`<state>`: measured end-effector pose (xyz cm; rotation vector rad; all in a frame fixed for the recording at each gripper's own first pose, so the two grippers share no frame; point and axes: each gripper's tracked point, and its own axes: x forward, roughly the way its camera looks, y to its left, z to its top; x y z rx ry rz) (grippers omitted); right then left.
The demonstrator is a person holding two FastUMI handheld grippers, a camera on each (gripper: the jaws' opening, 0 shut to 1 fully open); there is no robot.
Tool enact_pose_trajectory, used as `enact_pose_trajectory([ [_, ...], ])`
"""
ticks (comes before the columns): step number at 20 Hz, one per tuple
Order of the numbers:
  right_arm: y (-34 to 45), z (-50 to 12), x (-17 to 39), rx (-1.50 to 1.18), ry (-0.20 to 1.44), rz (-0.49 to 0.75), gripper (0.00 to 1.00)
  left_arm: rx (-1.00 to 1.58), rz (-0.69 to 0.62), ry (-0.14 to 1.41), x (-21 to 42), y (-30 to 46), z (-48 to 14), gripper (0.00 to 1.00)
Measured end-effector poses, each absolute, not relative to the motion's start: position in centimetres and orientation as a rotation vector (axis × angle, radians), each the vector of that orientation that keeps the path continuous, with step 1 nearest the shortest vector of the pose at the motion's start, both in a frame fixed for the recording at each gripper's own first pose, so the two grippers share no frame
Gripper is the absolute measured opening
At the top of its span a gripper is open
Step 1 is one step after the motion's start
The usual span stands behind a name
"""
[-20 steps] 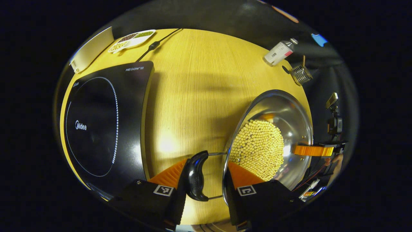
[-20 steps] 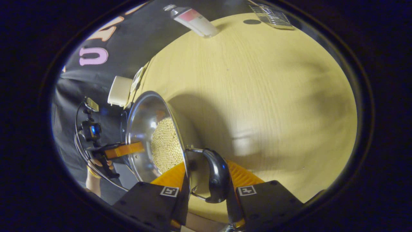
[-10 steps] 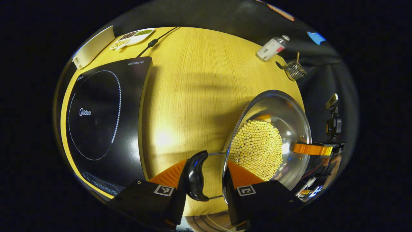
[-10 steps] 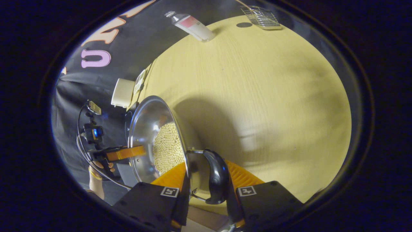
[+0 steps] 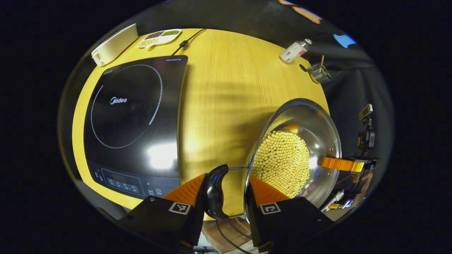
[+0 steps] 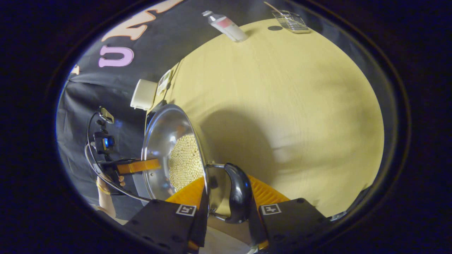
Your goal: First push the handle of the pot to place it horizontally, then grasp the pot with both hands and set it on the induction cooktop.
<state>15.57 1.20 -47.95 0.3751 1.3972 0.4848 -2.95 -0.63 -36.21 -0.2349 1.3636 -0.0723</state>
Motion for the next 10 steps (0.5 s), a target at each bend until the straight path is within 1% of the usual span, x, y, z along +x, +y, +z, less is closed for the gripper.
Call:
enact_pose_trajectory([
  [3,1.7,-48.0,15.5,0.377,1.368,0.484,0.51,-0.226,-0.083,1.346,-3.9,1.4,-34.9,0.59],
  [4,1.5,-47.9,15.5,0.378,1.359,0.486,0.51,-0.220,-0.087,1.340,-4.0,2.3,-34.4,0.56],
  [10,0.8,-47.4,15.8,0.394,1.307,0.471,0.51,-0.197,-0.099,1.320,-4.7,9.2,-32.4,0.57],
])
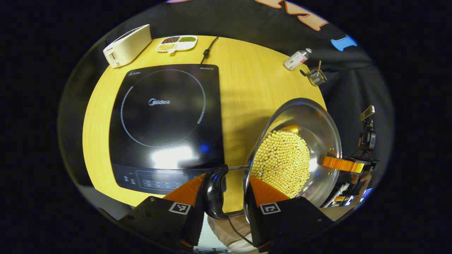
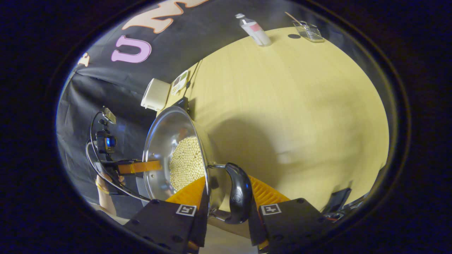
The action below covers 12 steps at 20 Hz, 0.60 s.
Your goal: First push the handle of the pot to place it horizontally, then grasp the pot with both hands and set it on the induction cooktop.
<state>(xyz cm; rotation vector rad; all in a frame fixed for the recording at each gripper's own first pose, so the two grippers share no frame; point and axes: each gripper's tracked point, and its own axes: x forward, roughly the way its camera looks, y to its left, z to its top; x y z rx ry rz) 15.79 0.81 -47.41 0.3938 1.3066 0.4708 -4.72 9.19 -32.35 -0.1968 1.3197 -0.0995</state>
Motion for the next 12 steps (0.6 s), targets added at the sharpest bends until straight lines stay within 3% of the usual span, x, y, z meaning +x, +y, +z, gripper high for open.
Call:
enact_pose_trajectory([
  [1,0.8,-47.4,15.8,0.398,1.301,0.466,0.56,-0.192,-0.099,1.314,-4.8,10.5,-32.1,0.57],
  [2,0.8,-47.3,15.7,0.400,1.296,0.465,0.46,-0.191,-0.096,1.310,-4.8,11.8,-31.9,0.58],
  [3,0.9,-47.4,16.0,0.405,1.291,0.466,0.51,-0.188,-0.093,1.304,-4.8,13.1,-31.7,0.57],
  [5,0.8,-47.5,16.1,0.410,1.283,0.469,0.51,-0.179,-0.090,1.290,-4.5,15.8,-31.2,0.58],
  [7,0.8,-47.5,16.2,0.405,1.273,0.473,0.46,-0.174,-0.085,1.275,-4.1,18.5,-30.8,0.56],
  [8,0.7,-47.5,16.1,0.400,1.265,0.475,0.51,-0.172,-0.082,1.267,-3.7,19.9,-30.7,0.55],
  [12,0.6,-47.3,16.5,0.388,1.225,0.474,0.51,-0.172,-0.066,1.217,-1.8,24.7,-30.3,0.57],
])
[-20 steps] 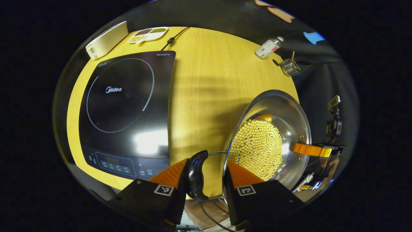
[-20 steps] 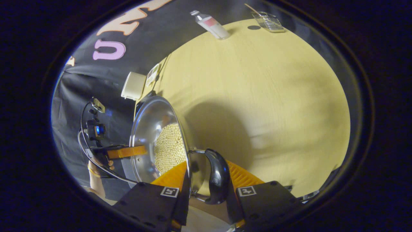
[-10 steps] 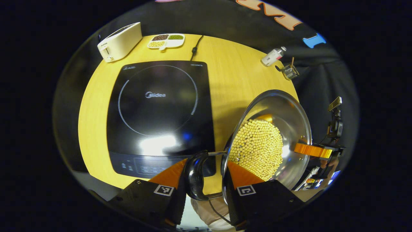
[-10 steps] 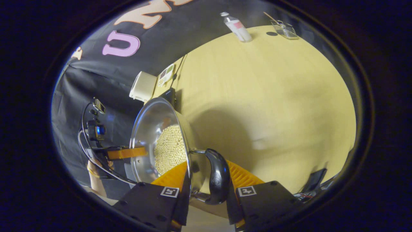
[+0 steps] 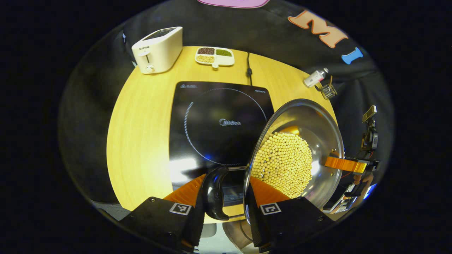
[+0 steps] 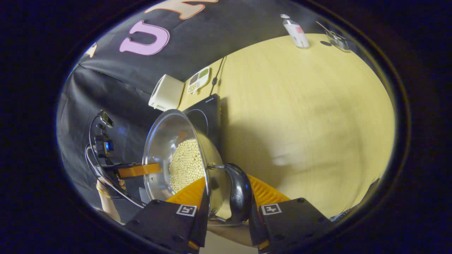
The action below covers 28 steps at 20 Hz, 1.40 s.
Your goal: First push the handle of the pot to place it horizontally, then grasp the pot with both hands and set it on the induction cooktop.
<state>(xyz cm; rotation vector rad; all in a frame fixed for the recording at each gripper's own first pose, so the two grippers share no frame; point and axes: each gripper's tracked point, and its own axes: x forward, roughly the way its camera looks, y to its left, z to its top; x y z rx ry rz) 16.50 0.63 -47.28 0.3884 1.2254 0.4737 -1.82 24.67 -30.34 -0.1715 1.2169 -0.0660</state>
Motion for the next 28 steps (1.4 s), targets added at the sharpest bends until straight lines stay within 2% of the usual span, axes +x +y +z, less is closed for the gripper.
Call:
enact_pose_trajectory([
  [10,-0.6,-46.8,17.8,0.422,1.166,0.416,0.51,-0.097,-0.035,1.118,3.5,32.5,-31.5,0.56],
  [13,-1.6,-46.4,18.2,0.422,1.141,0.390,0.52,-0.076,-0.038,1.084,5.0,33.1,-31.7,0.56],
  [14,-1.7,-46.3,18.4,0.421,1.126,0.381,0.45,-0.078,-0.038,1.075,5.7,33.2,-32.2,0.56],
  [26,-1.3,-47.2,20.2,0.406,1.088,0.331,0.45,-0.068,-0.050,1.060,8.2,34.0,-34.3,0.58],
  [27,-1.2,-47.1,20.4,0.407,1.087,0.332,0.46,-0.069,-0.047,1.068,7.9,34.1,-34.3,0.58],
  [28,-1.0,-47.3,20.5,0.409,1.088,0.335,0.52,-0.070,-0.046,1.060,8.0,34.1,-34.3,0.59],
])
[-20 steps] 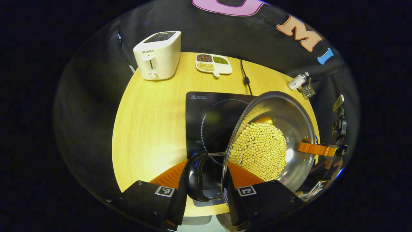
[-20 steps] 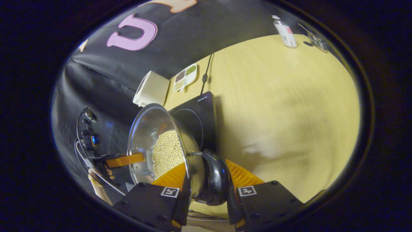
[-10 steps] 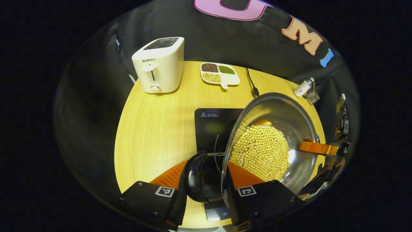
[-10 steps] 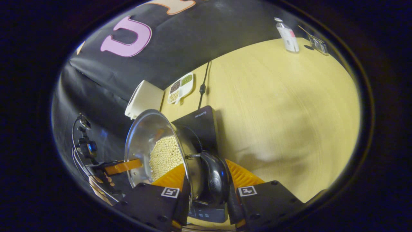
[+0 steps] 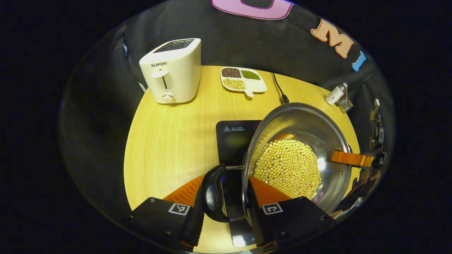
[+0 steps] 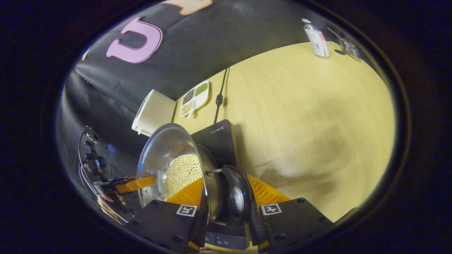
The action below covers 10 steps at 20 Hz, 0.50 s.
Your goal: First push the handle of the pot to place it horizontally, then grasp the pot with both hands and set it on the induction cooktop.
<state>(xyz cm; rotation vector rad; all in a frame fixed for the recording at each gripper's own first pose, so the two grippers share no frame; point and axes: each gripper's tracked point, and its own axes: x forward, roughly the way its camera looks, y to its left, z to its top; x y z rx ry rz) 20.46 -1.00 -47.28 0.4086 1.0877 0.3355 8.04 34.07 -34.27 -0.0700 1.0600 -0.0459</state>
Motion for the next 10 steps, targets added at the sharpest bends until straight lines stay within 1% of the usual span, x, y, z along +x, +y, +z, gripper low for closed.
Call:
enact_pose_trajectory([
  [1,-0.96,-47.29,20.50,0.409,1.089,0.337,0.51,-0.071,-0.046,1.066,7.89,34.11,-34.40,0.61],
  [3,-0.90,-47.40,20.36,0.404,1.090,0.344,0.51,-0.071,-0.049,1.060,8.04,34.12,-34.38,0.61],
  [4,-1.02,-47.24,20.33,0.404,1.088,0.343,0.48,-0.072,-0.049,1.058,8.05,34.13,-34.36,0.61],
  [10,-0.94,-47.32,20.50,0.404,1.085,0.343,0.48,-0.098,-0.032,1.042,7.96,34.14,-34.42,0.63],
])
